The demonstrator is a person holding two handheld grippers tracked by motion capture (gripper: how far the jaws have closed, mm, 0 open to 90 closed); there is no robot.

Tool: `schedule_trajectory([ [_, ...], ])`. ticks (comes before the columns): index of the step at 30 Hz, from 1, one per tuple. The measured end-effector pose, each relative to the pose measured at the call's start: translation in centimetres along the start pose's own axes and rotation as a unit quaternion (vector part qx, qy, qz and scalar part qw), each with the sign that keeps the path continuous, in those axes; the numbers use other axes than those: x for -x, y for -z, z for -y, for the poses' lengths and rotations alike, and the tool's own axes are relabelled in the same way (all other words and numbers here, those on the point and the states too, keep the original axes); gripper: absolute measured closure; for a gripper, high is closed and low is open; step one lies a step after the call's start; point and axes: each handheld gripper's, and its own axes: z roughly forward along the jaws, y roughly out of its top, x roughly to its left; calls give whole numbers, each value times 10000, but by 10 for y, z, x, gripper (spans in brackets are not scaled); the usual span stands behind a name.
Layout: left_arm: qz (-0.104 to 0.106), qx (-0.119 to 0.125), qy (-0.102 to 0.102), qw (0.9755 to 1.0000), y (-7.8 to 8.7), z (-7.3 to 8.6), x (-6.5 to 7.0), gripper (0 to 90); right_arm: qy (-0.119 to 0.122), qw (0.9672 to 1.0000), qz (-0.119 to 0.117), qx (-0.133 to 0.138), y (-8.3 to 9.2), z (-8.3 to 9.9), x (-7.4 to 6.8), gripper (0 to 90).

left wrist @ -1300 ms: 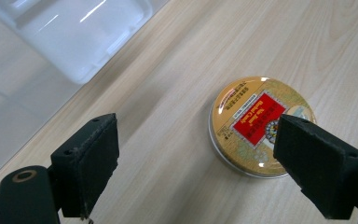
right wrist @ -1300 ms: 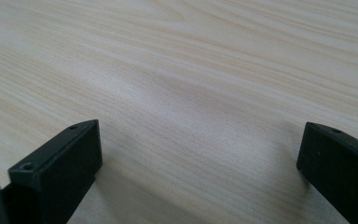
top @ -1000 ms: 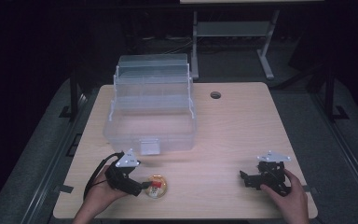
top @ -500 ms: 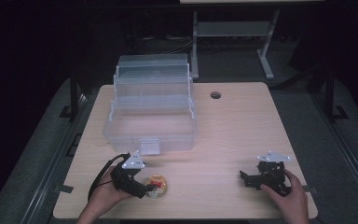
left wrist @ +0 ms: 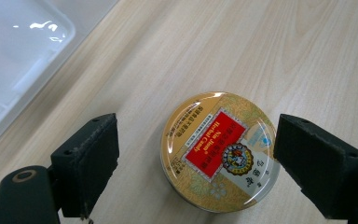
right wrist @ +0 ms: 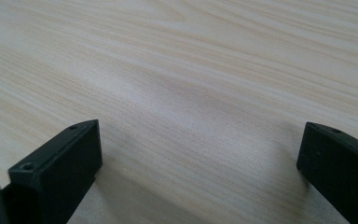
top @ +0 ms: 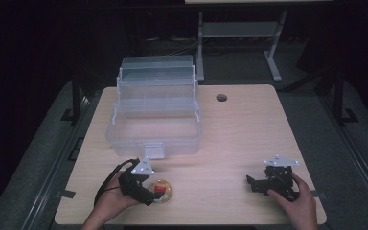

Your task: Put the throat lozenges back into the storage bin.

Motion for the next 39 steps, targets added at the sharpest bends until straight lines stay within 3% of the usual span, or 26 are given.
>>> schedule_trajectory([
  [30,224,-553,-289,9978,-21,-9,10,135,7,10000,-2,7,0,0,0,0],
  [39,239,-809,-387,9957,-25,-10,11,134,8,10000,-1,7,0,0,0,0],
])
